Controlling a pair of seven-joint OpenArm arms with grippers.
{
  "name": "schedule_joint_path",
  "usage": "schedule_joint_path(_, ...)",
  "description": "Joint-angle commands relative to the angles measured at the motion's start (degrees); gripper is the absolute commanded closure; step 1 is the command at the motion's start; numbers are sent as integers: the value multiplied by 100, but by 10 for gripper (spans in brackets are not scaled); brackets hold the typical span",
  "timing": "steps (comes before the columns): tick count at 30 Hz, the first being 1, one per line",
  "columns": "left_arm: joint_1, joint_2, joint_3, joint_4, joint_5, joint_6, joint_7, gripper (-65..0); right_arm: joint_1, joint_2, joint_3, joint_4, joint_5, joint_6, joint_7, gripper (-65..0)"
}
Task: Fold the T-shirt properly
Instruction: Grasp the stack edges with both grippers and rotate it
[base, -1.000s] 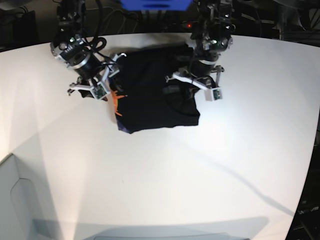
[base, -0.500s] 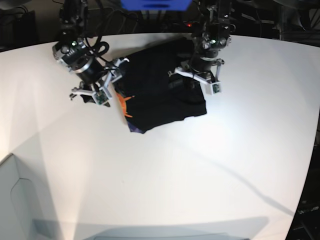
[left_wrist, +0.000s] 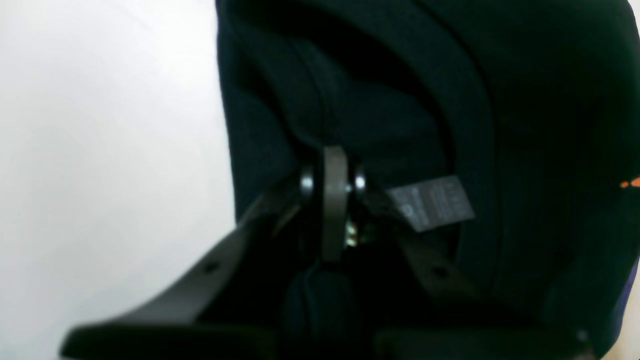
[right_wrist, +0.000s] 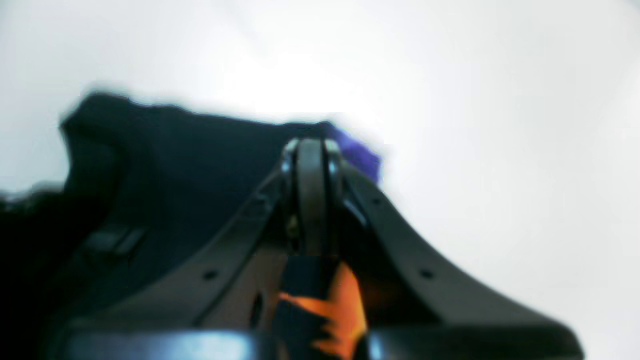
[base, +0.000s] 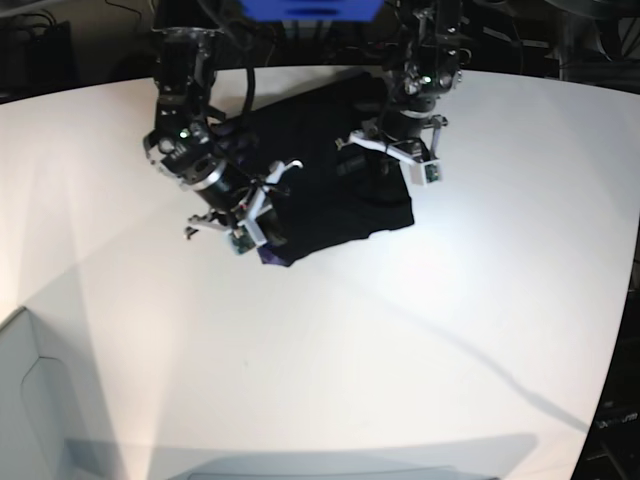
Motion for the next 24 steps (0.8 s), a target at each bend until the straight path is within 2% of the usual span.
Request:
schedule_joint_path(1,84,11,7,-7,32,32,180,0,166,-23,-55,-45,94,17,195,0)
schedule_joint_path(7,154,2,-124,-7,32,32,180,0,562,-15,-29,-1047,85,17,239,0)
schedule_joint_path(9,163,11,-274,2,32,32,180,0,597,117,-20,-1346,85,17,274,0)
schedule_joint_path(12,181,11,-406,2,32,32,180,0,562,205,-29,-1548,94,17,608,0)
schedule_joint_path(24,348,2,-546,11,32,23,180,0,720,170,-20,-1029,85,17,696,0)
